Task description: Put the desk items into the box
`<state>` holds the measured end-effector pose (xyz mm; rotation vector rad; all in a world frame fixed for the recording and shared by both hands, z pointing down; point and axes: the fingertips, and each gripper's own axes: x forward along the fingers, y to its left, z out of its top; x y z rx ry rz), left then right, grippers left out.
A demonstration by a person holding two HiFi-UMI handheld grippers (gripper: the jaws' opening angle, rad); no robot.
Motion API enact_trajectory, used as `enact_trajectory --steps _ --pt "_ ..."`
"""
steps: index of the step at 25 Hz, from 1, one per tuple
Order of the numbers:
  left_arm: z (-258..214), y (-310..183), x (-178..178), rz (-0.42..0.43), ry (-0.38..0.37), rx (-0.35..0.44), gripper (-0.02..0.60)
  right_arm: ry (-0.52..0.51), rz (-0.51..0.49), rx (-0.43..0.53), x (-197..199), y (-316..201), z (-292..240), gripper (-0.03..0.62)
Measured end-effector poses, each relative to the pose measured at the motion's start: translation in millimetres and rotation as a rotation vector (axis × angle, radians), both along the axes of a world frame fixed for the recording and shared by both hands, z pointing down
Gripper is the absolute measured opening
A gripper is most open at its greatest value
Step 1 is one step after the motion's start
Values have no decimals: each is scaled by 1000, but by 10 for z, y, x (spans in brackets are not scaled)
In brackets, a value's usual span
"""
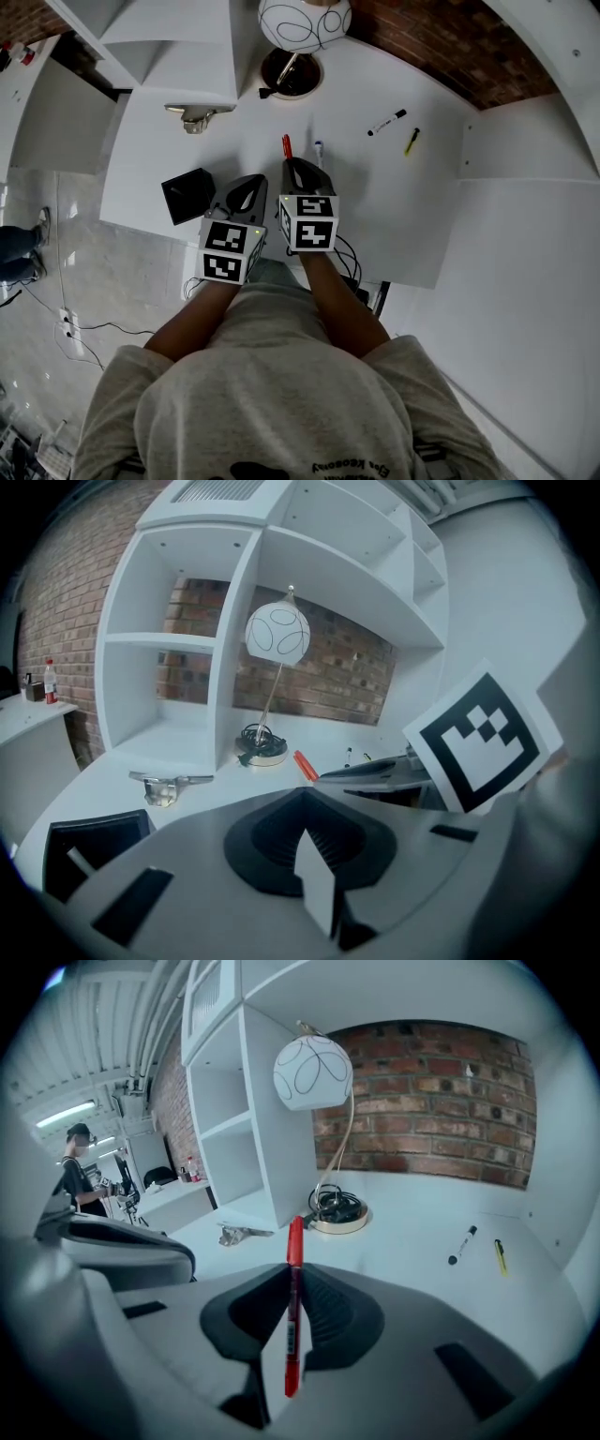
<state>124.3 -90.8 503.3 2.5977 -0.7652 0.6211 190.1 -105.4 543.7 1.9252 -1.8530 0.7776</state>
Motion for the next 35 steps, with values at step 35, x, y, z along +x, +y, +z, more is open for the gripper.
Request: enact_trajectory --steps 35 --pt "-639 84 -406 -35 117 150 5 73 -13 438 -432 178 -1129 52"
